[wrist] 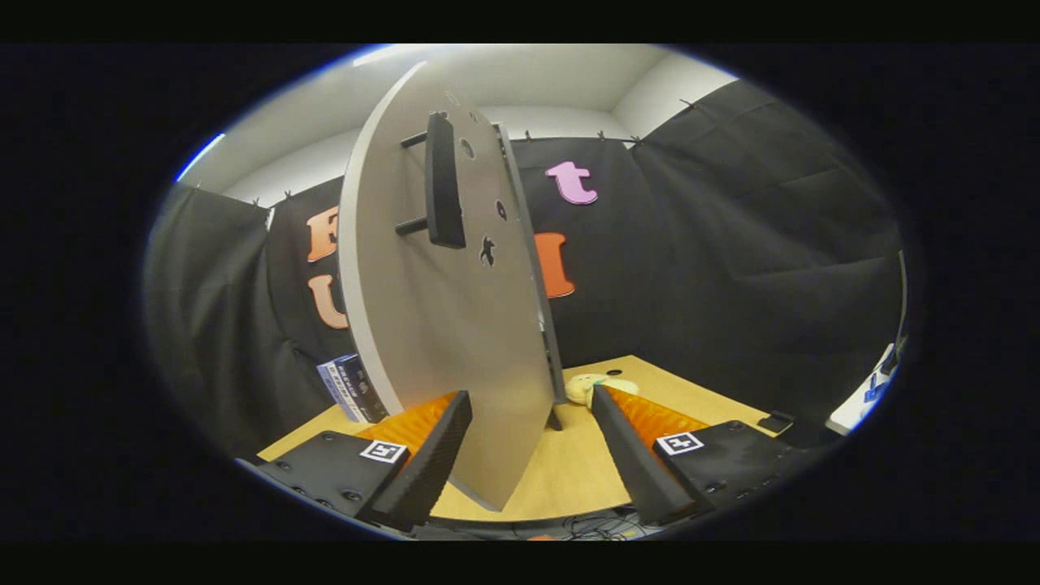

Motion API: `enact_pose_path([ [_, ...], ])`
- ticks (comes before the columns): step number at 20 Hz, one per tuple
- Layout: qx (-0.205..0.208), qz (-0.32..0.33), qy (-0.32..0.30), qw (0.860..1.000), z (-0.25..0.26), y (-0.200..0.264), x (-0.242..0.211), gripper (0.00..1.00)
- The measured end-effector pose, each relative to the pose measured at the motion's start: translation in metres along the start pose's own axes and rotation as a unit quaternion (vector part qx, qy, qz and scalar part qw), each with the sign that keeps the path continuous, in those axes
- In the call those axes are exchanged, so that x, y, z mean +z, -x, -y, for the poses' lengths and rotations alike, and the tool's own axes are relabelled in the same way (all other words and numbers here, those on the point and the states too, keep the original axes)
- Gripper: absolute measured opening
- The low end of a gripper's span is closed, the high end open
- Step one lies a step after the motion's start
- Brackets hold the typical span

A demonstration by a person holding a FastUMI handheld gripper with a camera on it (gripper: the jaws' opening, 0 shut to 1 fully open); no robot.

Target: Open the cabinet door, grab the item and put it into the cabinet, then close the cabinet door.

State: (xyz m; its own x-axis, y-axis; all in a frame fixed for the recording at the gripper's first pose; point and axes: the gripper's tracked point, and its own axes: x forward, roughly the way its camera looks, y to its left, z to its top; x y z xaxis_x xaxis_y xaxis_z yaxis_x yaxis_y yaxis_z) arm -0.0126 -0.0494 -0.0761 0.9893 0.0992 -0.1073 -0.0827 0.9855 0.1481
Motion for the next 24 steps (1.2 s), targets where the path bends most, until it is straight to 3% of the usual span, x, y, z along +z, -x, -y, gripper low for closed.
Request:
enact_pose_path([
  [11,0.015,0.002,0.035,0.999,-0.064,-0.052,-0.013,0.96],
  [18,0.052,-0.022,0.034,0.998,-0.109,-0.095,-0.044,0.97],
  [24,0.069,-0.050,0.041,0.995,-0.111,-0.103,-0.061,0.98],
])
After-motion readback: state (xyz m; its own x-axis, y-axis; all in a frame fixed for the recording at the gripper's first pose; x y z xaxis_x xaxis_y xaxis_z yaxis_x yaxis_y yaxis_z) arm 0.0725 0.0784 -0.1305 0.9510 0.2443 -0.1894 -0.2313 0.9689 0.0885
